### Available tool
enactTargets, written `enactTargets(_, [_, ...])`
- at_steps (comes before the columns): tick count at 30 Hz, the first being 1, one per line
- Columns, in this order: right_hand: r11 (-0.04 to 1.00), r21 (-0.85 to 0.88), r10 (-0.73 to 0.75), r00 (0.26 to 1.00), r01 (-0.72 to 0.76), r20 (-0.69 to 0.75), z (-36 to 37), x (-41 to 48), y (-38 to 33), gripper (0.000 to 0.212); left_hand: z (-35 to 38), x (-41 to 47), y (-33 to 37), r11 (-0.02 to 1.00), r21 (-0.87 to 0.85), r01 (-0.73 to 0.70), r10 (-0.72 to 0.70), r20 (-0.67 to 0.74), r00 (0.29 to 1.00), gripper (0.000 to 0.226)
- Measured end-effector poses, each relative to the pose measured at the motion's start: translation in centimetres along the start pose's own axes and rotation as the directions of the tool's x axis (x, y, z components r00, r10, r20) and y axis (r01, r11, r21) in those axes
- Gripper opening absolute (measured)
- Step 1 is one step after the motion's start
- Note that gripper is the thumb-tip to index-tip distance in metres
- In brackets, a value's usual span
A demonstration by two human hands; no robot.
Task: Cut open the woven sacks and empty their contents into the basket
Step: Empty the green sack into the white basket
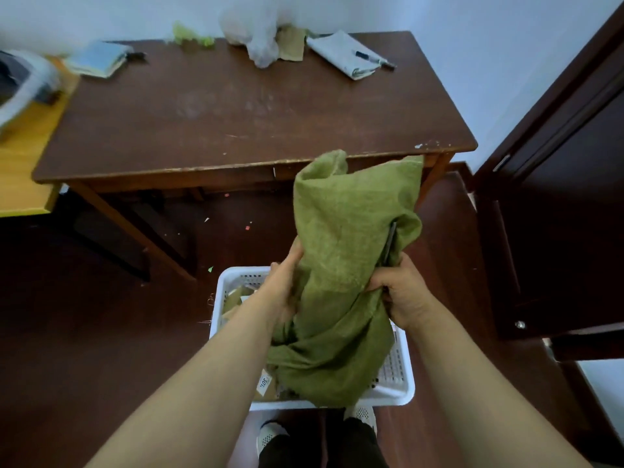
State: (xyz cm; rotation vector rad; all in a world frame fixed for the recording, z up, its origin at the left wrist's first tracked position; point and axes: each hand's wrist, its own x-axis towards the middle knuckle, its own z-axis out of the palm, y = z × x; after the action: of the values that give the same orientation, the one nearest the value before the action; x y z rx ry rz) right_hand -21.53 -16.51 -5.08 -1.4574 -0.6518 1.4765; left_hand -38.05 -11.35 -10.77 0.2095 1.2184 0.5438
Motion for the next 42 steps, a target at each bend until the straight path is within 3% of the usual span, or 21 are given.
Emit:
enactTargets(2, [0.999,-0.032,-0.013,0.997,0.016,0.072,0.5,-0.6,-2.0,0.037,1.4,-1.1,0.1,0.998,-0.042,0.046,-0.044,0.05,0.998,0.06])
enactTargets(3, [0.999,-0.022,-0.033,0.994,0.036,0.104,0.6,-1.0,-3.1,0.027,1.8,-1.3,0.2,0.999,-0.034,-0.002,0.002,0.007,1.0,0.042])
enactTargets(5, [0.996,-0.027,-0.084,0.994,0.086,0.071,0.2,-1.4,-5.2,0.02,2.6,-2.3,1.4,0.987,-0.036,-0.156,0.154,-0.046,0.987,0.032])
enactTargets(8, [0.974,-0.115,-0.209,0.973,0.197,-0.101,-2.4,-1.0,-7.6,0.02,1.8,-4.3,5.0,0.897,-0.141,-0.418,0.403,-0.123,0.907,0.019])
enactTargets(11, [0.932,-0.216,-0.329,0.928,0.29,-0.176,-4.4,-1.3,-9.7,0.024,0.6,-7.8,7.9,0.812,-0.083,-0.577,0.552,-0.208,0.807,0.023])
enactTargets(14, [0.915,-0.19,-0.388,0.904,0.356,-0.178,-4.1,-2.2,-12.1,0.022,0.9,-11.5,9.9,0.753,-0.058,-0.655,0.638,-0.179,0.749,0.019])
enactTargets(16, [0.911,-0.096,-0.413,0.892,0.402,-0.186,-3.1,-3.3,-14.1,0.012,1.1,-13.9,11.1,0.708,-0.169,-0.686,0.67,-0.146,0.728,0.03])
enactTargets(18, [0.874,0.034,-0.46,0.849,0.484,-0.258,-3.0,-4.0,-16.3,0.027,1.5,-16.7,12.4,0.654,-0.257,-0.711,0.709,-0.118,0.695,0.035])
enactTargets(21, [0.784,0.211,-0.522,0.804,0.584,-0.285,-3.3,-4.1,-18.2,0.019,1.8,-19.9,13.7,0.537,-0.339,-0.773,0.806,-0.064,0.588,0.033])
enactTargets(22, [0.804,0.19,-0.515,0.819,0.564,-0.252,-3.0,-3.8,-17.8,0.012,1.7,-20.4,13.6,0.542,-0.36,-0.759,0.808,-0.024,0.589,0.032])
enactTargets(24, [0.892,-0.01,-0.447,0.878,0.452,-0.171,-2.4,-3.2,-16.4,0.002,1.7,-20.7,12.6,0.651,-0.269,-0.71,0.746,0.052,0.664,0.035])
enactTargets(26, [0.908,-0.031,-0.418,0.895,0.418,-0.154,-2.1,-3.2,-16.5,0.01,1.0,-20.6,12.2,0.692,-0.139,-0.709,0.712,-0.033,0.701,0.036])
enactTargets(29, [0.876,0.149,-0.445,0.888,0.459,-0.117,-2.4,-2.9,-18.6,0.013,-0.5,-20.6,13.3,0.606,-0.223,-0.764,0.763,-0.108,0.637,0.028])
enactTargets(30, [0.893,0.112,-0.428,0.899,0.437,-0.095,-2.5,-2.8,-18.7,0.013,-0.9,-20.5,13.3,0.618,-0.193,-0.762,0.756,-0.119,0.643,0.031])
enactTargets(32, [0.924,0.008,-0.381,0.921,0.383,-0.087,-2.8,-2.8,-18.2,0.018,-1.1,-20.2,12.9,0.66,0.03,-0.75,0.741,-0.189,0.644,0.029])
enactTargets(34, [0.902,0.096,-0.413,0.907,0.42,-0.088,-3.3,-2.0,-18.8,0.019,-1.5,-20.4,13.9,0.642,0.122,-0.757,0.764,-0.196,0.615,0.022])
enactTargets(36, [0.89,0.137,-0.428,0.901,0.434,-0.069,-3.2,-1.4,-20.0,0.016,-1.7,-20.8,15.0,0.605,-0.032,-0.795,0.788,-0.117,0.605,0.023])
enactTargets(37, [0.915,0.065,-0.394,0.917,0.398,-0.063,-3.1,-1.2,-20.0,0.017,-1.7,-20.7,15.2,0.595,-0.046,-0.803,0.795,-0.119,0.596,0.023])
enactTargets(39, [0.952,-0.084,-0.301,0.95,0.294,-0.079,-2.6,-1.6,-19.5,0.023,-1.9,-20.1,14.8,0.595,0.087,-0.799,0.789,-0.25,0.561,0.024])
enactTargets(41, [0.937,0.032,-0.346,0.937,0.348,-0.047,-2.0,-1.5,-20.1,0.023,-1.7,-20.2,15.6,0.559,0.041,-0.828,0.809,-0.245,0.534,0.027])
enactTargets(42, [0.918,0.105,-0.382,0.924,0.381,-0.014,-1.5,-1.8,-20.9,0.019,-1.5,-20.7,15.8,0.525,-0.082,-0.847,0.83,-0.171,0.53,0.027])
